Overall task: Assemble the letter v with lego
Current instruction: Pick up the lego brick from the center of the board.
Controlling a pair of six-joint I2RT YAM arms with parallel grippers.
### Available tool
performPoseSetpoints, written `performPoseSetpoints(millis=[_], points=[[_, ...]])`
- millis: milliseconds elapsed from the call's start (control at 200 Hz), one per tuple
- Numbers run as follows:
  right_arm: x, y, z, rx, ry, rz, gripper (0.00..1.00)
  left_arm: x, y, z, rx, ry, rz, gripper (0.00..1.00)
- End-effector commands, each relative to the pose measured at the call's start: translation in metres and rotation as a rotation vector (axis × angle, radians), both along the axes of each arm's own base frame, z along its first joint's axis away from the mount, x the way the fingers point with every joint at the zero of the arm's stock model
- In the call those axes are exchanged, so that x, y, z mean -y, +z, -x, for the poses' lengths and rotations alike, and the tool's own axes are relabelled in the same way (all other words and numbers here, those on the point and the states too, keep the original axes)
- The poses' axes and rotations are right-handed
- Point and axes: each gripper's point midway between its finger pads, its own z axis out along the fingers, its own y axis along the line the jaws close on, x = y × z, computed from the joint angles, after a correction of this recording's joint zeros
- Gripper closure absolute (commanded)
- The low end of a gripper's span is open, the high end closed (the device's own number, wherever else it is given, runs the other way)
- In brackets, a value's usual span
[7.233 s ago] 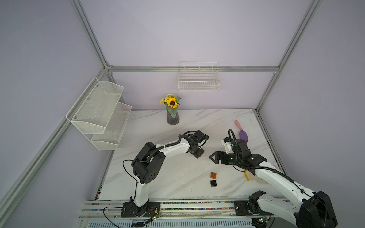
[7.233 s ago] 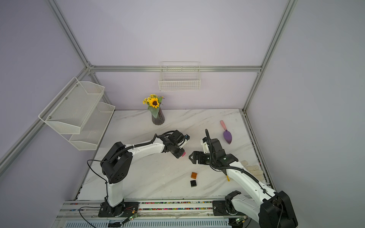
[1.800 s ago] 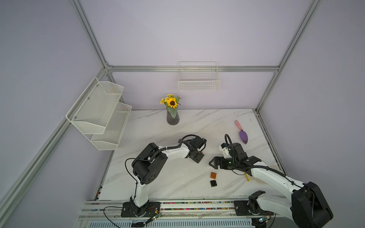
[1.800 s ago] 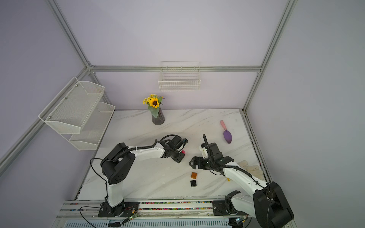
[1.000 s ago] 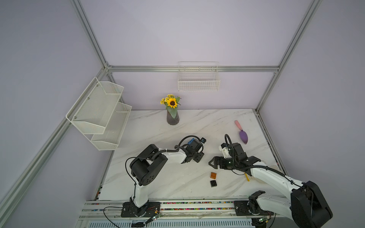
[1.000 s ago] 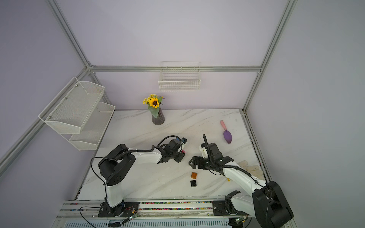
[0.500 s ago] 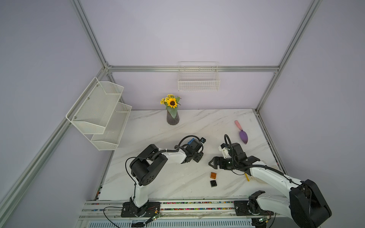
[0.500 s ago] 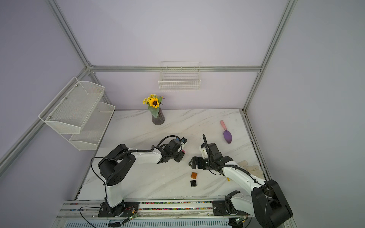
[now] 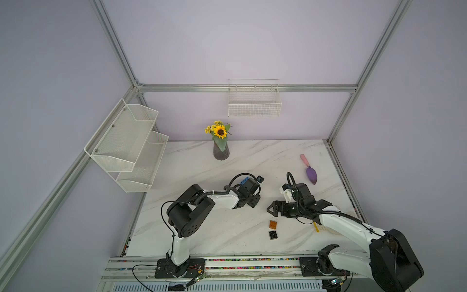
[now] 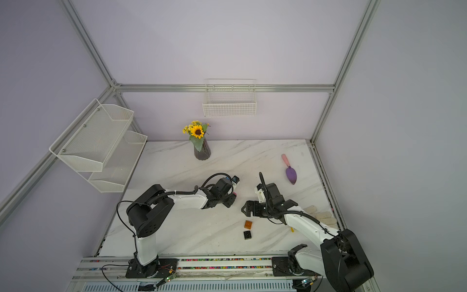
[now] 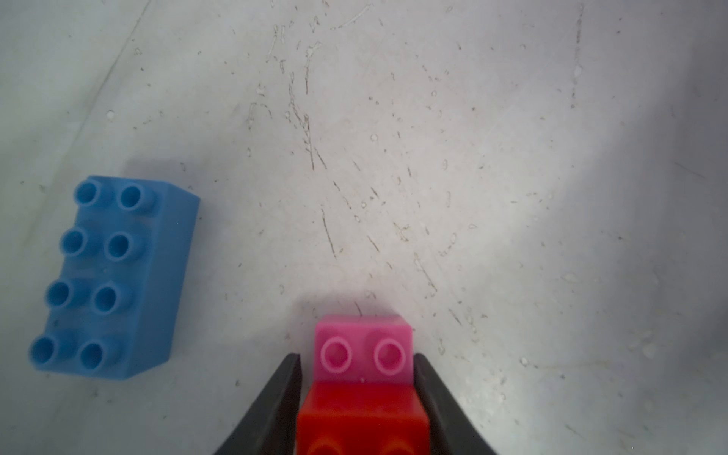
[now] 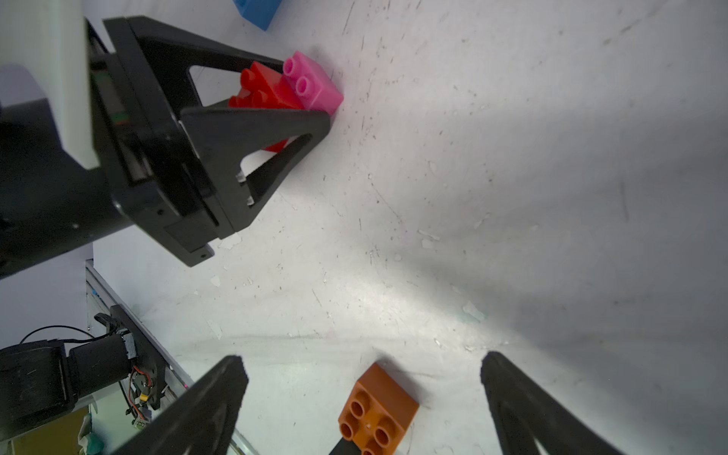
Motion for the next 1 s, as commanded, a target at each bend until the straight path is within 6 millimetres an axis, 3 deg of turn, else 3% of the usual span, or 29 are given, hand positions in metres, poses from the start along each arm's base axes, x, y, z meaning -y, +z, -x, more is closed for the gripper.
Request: performPoseSetpoints(millis=[0, 160, 285, 510, 660, 825, 995], points=[[-0.002, 0.004, -0.005, 0.019, -0.001, -0.019, 0.03, -0.029, -0.051, 0.03, -0.158, 0.003, -0.149, 0.54], [-0.003, 0.003, -0.004, 0.017, 0.001, -0.02, 0.03, -0.03, -0.052, 0.032, -0.161, 0.008, -0.148, 0.55], [-0.003, 0.002, -0.004, 0.015, 0.001, -0.019, 0.03, -0.035, -0.052, 0.035, -0.164, 0.01, -0.16, 0.63], [-0.004, 0.0, -0.005, 0.013, 0.002, -0.023, 0.03, -0.039, -0.053, 0.037, -0.167, 0.01, -0.174, 0.64], [-0.004, 0.001, -0.006, 0.016, 0.0, -0.028, 0.03, -0.038, -0.05, 0.039, -0.176, 0.01, -0.169, 0.74], [-0.006, 0.003, -0.012, 0.029, 0.012, -0.015, 0.03, -0.033, -0.019, 0.032, -0.162, -0.001, -0.136, 0.79], [-0.01, 0.004, -0.024, 0.041, 0.04, 0.01, 0.03, -0.034, 0.032, 0.015, -0.14, -0.015, -0.085, 0.79]])
